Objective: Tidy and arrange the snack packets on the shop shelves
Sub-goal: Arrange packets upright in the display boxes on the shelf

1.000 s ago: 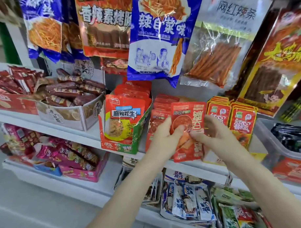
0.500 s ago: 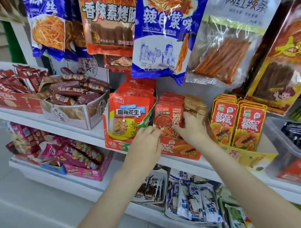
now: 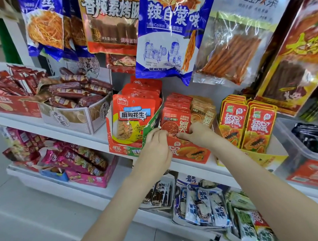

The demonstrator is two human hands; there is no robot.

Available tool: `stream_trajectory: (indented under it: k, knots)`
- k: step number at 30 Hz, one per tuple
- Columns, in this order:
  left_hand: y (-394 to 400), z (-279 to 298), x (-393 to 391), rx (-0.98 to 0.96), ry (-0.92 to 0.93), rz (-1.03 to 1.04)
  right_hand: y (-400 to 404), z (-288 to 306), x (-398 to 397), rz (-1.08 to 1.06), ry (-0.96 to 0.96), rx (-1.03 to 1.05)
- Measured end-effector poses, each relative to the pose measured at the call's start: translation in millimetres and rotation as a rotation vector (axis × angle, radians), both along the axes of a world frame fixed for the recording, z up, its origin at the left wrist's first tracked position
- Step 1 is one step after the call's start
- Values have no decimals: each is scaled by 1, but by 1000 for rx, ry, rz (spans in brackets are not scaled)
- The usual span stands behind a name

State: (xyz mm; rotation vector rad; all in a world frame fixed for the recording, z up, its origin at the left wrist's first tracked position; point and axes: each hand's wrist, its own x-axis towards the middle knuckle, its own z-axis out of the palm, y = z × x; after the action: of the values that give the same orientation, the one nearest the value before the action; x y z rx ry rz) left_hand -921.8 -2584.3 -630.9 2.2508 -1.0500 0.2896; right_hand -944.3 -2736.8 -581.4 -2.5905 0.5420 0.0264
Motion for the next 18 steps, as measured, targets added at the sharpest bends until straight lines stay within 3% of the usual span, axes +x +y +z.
stream_trajectory:
  k: [7, 11, 18]
  knots:
    - [4, 7, -5, -51, -22, 32, -2, 15, -41, -119, -295, 17]
    - [-4, 8, -36, -224, -62, 40, -28, 29, -100, -165, -405, 0]
    - [-61, 16, -96, -205, 23, -139, -102, 41, -241, -399, -283, 76]
